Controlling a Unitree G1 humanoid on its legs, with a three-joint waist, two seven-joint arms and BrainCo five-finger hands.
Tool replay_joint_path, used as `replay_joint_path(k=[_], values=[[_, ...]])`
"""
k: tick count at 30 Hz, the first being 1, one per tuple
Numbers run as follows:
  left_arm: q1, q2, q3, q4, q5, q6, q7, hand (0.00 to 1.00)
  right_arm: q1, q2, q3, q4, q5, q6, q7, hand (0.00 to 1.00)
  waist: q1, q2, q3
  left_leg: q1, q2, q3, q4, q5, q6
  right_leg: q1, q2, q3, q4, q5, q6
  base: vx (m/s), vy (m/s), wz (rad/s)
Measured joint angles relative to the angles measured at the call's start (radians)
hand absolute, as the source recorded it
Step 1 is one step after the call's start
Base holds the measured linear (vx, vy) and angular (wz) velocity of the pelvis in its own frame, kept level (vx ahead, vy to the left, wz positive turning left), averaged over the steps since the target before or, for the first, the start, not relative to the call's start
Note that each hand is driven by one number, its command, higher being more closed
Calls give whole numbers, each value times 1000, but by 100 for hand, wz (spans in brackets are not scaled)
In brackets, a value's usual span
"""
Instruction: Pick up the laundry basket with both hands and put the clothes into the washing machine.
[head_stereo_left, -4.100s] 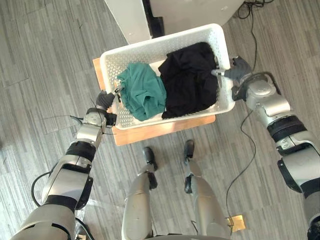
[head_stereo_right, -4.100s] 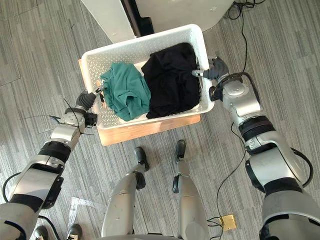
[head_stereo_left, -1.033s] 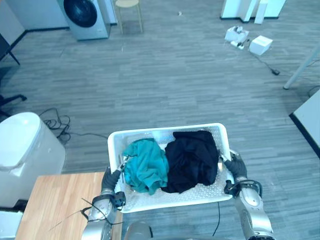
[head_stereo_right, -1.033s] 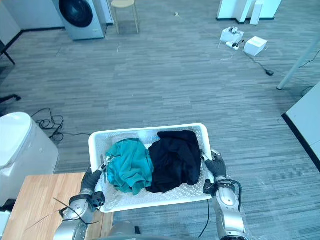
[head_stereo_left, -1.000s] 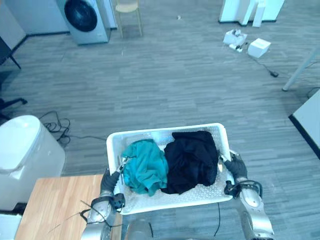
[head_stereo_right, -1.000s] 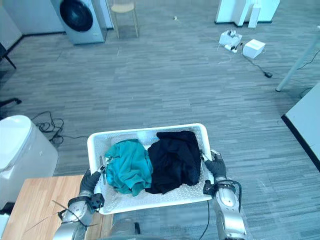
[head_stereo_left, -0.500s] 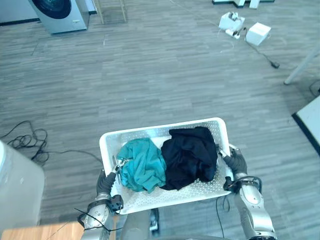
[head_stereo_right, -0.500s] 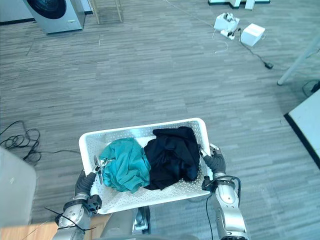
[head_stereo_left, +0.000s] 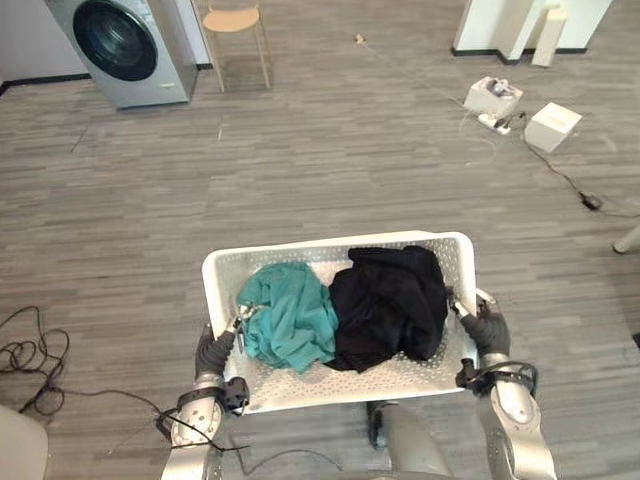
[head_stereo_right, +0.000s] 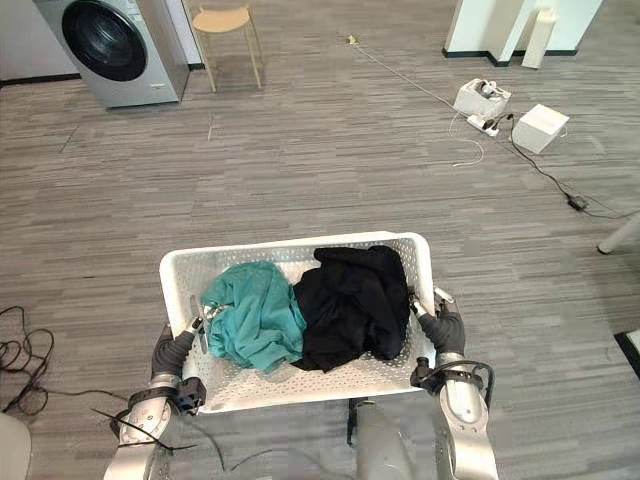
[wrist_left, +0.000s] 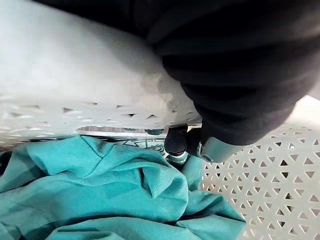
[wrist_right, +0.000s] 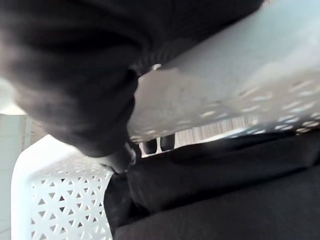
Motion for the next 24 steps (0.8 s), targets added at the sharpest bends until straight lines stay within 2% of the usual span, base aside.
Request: replay_joint_path(k=[1,2,3,4,5,6,7,8,9,10,11,12,13,14,15,16,17,18,19,20,21,22,23,24], values=[[-7,-1,-6,8,0,0,-1,100,4,1,-6,-3,6,1,-2,100,0,9,2,-53,37,9,118,-6,6,41,9,-14,-19,-12,-9,727,-125,19],[-17,-3,-9,16,0,0,-6,100,3,2,-15,-3,12,2,-3,100,6,14,9,-142,93,46,308,-55,66,119,28,-27,-55,-24,-27,679,-100,12],[-20,-2,-8,18,0,0,-7,100,4,6,-14,-6,12,1,-16,100,19,-3,22,-224,122,90,445,-153,144,238,32,-18,-119,-40,-41,665,-85,4],[-22,-4,-9,18,0,0,-10,100,3,7,-13,-9,12,0,-19,100,28,-10,24,-257,123,108,468,-188,157,286,27,-11,-148,-50,-37,678,-75,9],[-25,0,-8,18,0,-3,-11,100,2,11,-9,-19,12,-5,-23,100,34,-23,23,-322,101,131,457,-259,153,369,7,0,-205,-91,-25,644,-40,18],[-32,-8,-8,18,-1,-4,-10,100,-9,4,-11,-21,13,-9,-23,100,36,-22,28,-391,71,131,375,-319,135,422,-3,0,-235,-124,-2,618,-9,20],[-34,-14,-7,17,-1,-4,-10,100,-14,-1,-12,-21,13,-8,-23,100,39,-11,26,-421,56,134,307,-345,126,441,-8,3,-244,-141,2,577,78,11],[-39,-21,-6,18,-1,-3,-10,100,-24,-8,-12,-18,13,-7,-26,100,55,1,26,-460,16,153,126,-380,98,483,-29,7,-257,-177,9,584,150,-1],[-36,-21,-5,15,-1,-3,-10,100,-31,-14,-10,-10,14,-7,-26,100,65,-2,27,-486,-30,184,-85,-385,77,525,-64,8,-271,-212,26,712,215,-2],[-36,-21,-5,15,-1,-3,-10,100,-39,-16,-10,-4,14,-7,-25,100,71,-3,27,-493,-52,190,-205,-369,52,547,-79,10,-282,-228,36,609,196,-12],[-35,-28,-2,0,0,-3,-10,100,-66,-25,-10,16,13,-7,-25,100,89,6,27,-513,-69,191,-411,-285,6,596,-91,24,-315,-252,49,642,241,-22],[-35,-29,1,-8,1,-2,-10,100,-85,-22,-10,36,13,-9,-25,100,102,2,27,-520,-72,196,-430,-210,1,618,-104,32,-329,-262,57,716,272,-33],[-38,-27,10,-22,16,-1,-7,100,-121,-18,-10,77,12,-12,-26,100,111,-22,13,-516,-113,225,-389,-201,81,639,-136,61,-332,-258,75,903,334,-1],[-44,-42,32,-42,40,2,-6,100,-151,-18,-7,109,12,-10,-26,100,94,-42,21,-532,-106,232,-278,-241,142,627,-169,109,-246,-224,131,787,290,-5],[-31,-38,41,-63,51,3,-4,100,-182,4,-2,130,12,-6,-26,100,116,-46,39,-580,-85,251,-106,-267,161,623,-161,171,-147,-193,173,822,374,9],[7,-19,32,-103,57,3,-2,100,-147,26,2,121,11,-17,-24,100,126,-99,13,-540,-137,265,-190,-293,127,560,-181,213,108,-148,275,589,324,-15],[23,-18,31,-124,63,2,-1,100,-133,25,7,113,12,-29,-22,100,131,-106,3,-501,-155,267,-231,-378,172,516,-185,225,232,-93,328,540,318,18],[22,1,34,-129,63,1,3,100,-128,46,7,119,12,-37,-22,100,124,-146,-3,-485,-189,278,-214,-401,177,480,-205,233,348,-22,334,485,169,57],[18,16,41,-132,67,2,6,100,-121,66,6,123,12,-38,-22,100,97,-175,-13,-453,-247,263,-227,-449,186,411,-239,224,500,58,334,701,130,76],[19,16,44,-133,68,7,7,100,-134,66,8,140,6,-31,-21,100,82,-190,-12,-377,-278,258,-243,-502,212,323,-267,186,660,33,294,891,118,51],[22,12,30,-133,68,15,7,100,-130,62,6,146,-7,-29,-22,100,80,-147,7,-271,-282,243,-289,-534,211,251,-265,131,723,-28,188,747,105,16],[23,13,26,-133,68,19,7,100,-118,60,5,142,-9,-32,-23,100,73,-121,9,-221,-281,223,-325,-543,207,219,-252,96,721,-54,151,749,136,27],[22,17,17,-134,68,20,5,100,-88,62,5,127,-9,-33,-25,100,45,-83,5,-126,-279,181,-412,-546,201,139,-222,45,691,-105,119,763,101,71],[19,23,3,-134,68,19,5,100,-67,72,1,102,-9,-32,-34,100,13,-56,1,-48,-269,145,-489,-539,187,49,-191,18,621,-148,104,774,66,78]])
